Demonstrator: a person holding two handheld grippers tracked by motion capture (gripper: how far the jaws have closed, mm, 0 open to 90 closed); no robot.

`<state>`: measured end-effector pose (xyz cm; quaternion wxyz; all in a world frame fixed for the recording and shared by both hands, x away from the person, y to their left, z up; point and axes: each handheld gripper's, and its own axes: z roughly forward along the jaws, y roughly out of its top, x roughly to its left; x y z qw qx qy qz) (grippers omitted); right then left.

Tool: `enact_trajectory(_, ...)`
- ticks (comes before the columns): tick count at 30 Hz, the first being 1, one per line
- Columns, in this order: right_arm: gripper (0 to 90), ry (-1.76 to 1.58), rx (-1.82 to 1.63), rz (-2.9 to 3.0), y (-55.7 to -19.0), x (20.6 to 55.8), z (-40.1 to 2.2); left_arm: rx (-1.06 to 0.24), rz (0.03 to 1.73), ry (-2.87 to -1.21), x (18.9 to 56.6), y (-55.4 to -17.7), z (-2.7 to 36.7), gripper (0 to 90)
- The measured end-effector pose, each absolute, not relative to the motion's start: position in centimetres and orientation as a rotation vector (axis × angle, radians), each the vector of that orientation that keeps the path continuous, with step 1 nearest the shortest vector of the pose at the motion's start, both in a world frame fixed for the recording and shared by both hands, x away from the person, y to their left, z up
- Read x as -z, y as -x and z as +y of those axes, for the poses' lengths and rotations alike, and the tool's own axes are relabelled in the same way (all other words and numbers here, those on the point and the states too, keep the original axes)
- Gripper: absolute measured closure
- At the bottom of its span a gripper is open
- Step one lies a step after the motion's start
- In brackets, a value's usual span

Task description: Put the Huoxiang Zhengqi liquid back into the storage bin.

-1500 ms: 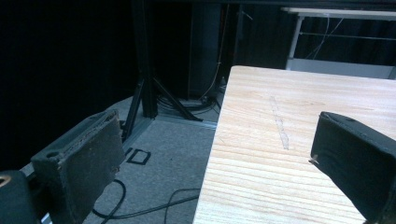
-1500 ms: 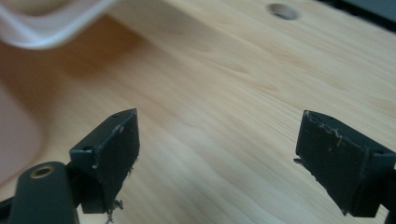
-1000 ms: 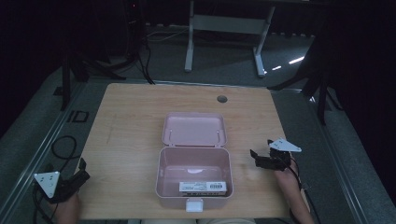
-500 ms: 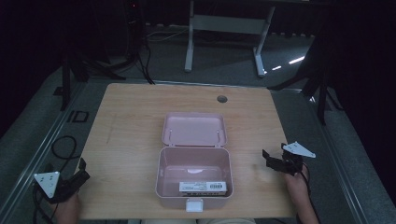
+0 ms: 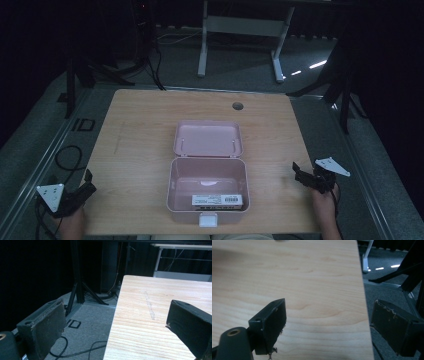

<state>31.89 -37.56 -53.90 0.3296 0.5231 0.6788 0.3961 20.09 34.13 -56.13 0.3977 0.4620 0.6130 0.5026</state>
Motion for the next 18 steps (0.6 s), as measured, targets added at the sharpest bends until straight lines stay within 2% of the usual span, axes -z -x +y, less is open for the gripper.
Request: enact_trajectory(18,13.3,-1.412,-1.01,1.759,-32.43,54.12,-37.88,-1.275,1.55,-1.179,56.14,-20.12,34.03,2.6)
